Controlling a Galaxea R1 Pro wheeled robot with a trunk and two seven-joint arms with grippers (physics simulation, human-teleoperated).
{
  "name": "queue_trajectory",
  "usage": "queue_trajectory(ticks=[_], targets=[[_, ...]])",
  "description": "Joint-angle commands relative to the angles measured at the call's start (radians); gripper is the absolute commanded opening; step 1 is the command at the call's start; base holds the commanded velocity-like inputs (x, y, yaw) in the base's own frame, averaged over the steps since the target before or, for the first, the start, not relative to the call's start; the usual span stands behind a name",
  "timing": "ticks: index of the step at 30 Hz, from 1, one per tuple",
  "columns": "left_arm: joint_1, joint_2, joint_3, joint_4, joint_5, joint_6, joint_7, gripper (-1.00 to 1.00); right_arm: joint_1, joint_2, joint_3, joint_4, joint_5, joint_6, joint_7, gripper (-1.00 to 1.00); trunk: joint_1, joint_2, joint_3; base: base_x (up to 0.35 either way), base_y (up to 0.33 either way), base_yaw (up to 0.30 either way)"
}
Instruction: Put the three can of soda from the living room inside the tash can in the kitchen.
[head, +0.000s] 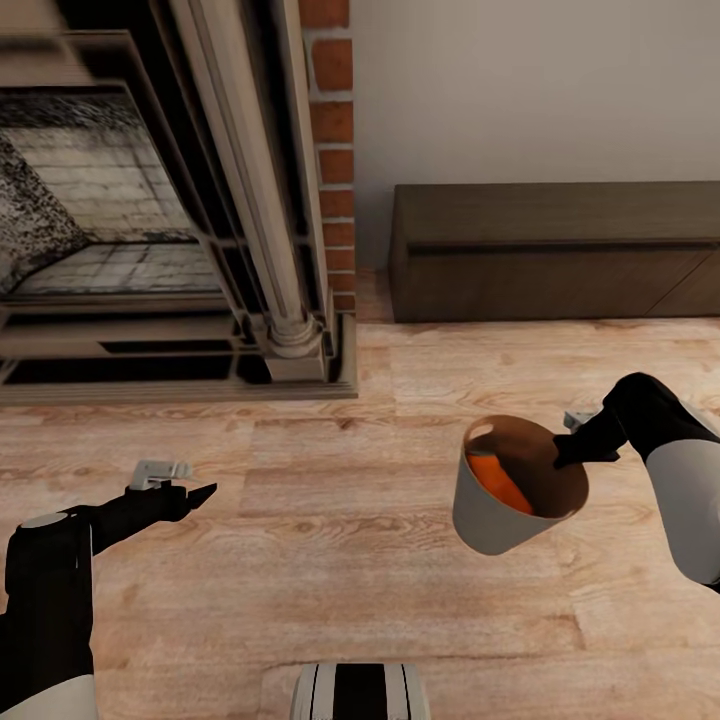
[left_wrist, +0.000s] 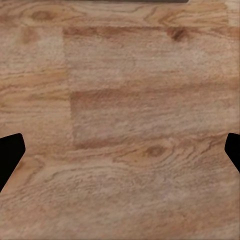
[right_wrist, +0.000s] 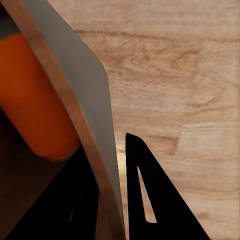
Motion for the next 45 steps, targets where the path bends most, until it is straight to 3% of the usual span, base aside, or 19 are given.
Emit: queue_trajectory(ticks=[1,9,15,23,32,38,45], targets=[[0.000,0.000,0.000,0.000,0.000,0.000,0.000,1.00,0.000,0.000,0.000,0.001,-0.011,0.008,0.002,-1.00,0.004,-0.007,-0.003,0.000,0.000,0.000],[0.001,0.000,-0.001,0.000,0.000,-0.001,0.001,1.00,0.000,-0.004,0.000,0.001,-0.011,0.008,0.002,-1.00,0.034,-0.063,-0.028,0.000,0.000,0.000],[0.001,0.000,-0.001,0.001,0.000,-0.001,0.001,1.00,0.000,-0.014,0.001,0.001,-0.010,0.008,0.002,-1.00,0.034,-0.063,-0.028,0.000,0.000,0.000],[0.001,0.000,-0.001,0.001,0.000,-0.002,0.001,1.00,0.000,-0.023,0.000,0.001,-0.010,0.008,0.002,-1.00,0.065,-0.119,-0.053,0.000,0.000,0.000],[0.001,0.000,-0.001,0.000,0.000,-0.001,0.001,1.00,0.000,-0.035,0.001,0.001,-0.009,0.008,0.002,-1.00,0.065,-0.119,-0.053,0.000,0.000,0.000],[0.001,0.000,-0.001,0.000,0.000,-0.002,0.001,1.00,0.000,-0.039,0.001,0.001,-0.009,0.008,0.002,-1.00,0.088,-0.161,-0.072,0.000,0.000,0.000],[0.000,0.000,-0.001,0.000,0.000,-0.001,0.000,1.00,0.000,-0.042,0.001,0.001,-0.009,0.008,0.002,-1.00,0.088,-0.161,-0.072,0.000,0.000,0.000]])
